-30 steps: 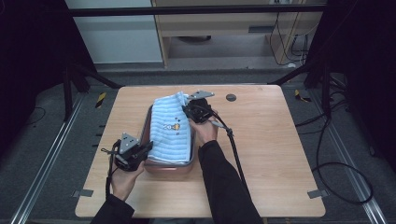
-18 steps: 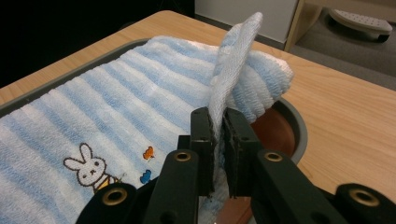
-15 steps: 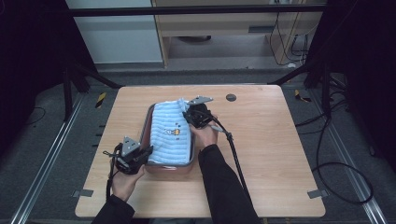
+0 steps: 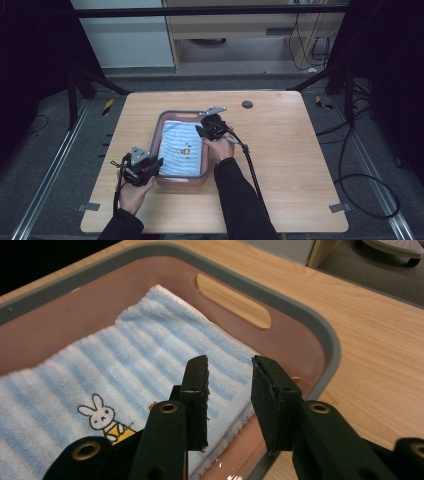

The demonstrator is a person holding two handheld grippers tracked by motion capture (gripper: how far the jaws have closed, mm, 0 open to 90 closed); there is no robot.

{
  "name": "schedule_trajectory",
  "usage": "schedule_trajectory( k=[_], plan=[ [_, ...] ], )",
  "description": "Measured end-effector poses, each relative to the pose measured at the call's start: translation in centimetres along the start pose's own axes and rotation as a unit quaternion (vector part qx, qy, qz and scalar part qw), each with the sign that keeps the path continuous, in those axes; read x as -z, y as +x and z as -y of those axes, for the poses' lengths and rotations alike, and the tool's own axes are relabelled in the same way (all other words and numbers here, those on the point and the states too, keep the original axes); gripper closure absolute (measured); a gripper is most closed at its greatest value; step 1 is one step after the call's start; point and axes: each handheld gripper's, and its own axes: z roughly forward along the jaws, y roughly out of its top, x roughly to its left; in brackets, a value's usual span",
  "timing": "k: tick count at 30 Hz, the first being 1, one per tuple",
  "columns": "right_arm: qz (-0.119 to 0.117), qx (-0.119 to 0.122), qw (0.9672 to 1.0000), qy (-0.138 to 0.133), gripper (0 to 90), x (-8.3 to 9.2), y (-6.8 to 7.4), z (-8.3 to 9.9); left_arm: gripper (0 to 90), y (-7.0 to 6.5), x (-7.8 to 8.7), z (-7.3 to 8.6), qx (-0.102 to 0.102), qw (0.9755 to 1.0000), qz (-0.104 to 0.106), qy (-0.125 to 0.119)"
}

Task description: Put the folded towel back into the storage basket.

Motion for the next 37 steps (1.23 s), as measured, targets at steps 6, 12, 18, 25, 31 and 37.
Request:
schedule_trajectory(
  k=[6,12,18,25,31,37],
  plan=[
    [0.003,-0.003,0.9996,-0.029,62.3,2.0,-0.3,-0.5,63.3,0.1,0.8,-0.4,0.008,0.9997,-0.001,-0.021],
    [0.014,-0.013,0.9977,-0.066,46.5,5.1,-1.1,-0.6,56.9,0.3,1.8,-1.0,0.010,0.9988,0.003,-0.047],
    [0.034,-0.023,0.9952,-0.089,32.4,8.8,-2.7,0.6,48.1,0.7,2.6,-1.4,0.012,0.9979,0.005,-0.063],
    [0.051,-0.043,0.9926,-0.102,25.1,12.9,-5.1,4.0,39.7,1.7,3.3,-1.2,0.014,0.9973,0.014,-0.070],
    [0.072,-0.062,0.9906,-0.099,22.9,15.7,-7.3,7.5,35.2,2.3,3.8,-0.8,0.008,0.9967,0.015,-0.080],
    [0.082,-0.076,0.9892,-0.095,22.5,17.3,-8.4,10.2,33.2,2.9,4.3,-0.2,0.007,0.9969,0.013,-0.077]
  ],
)
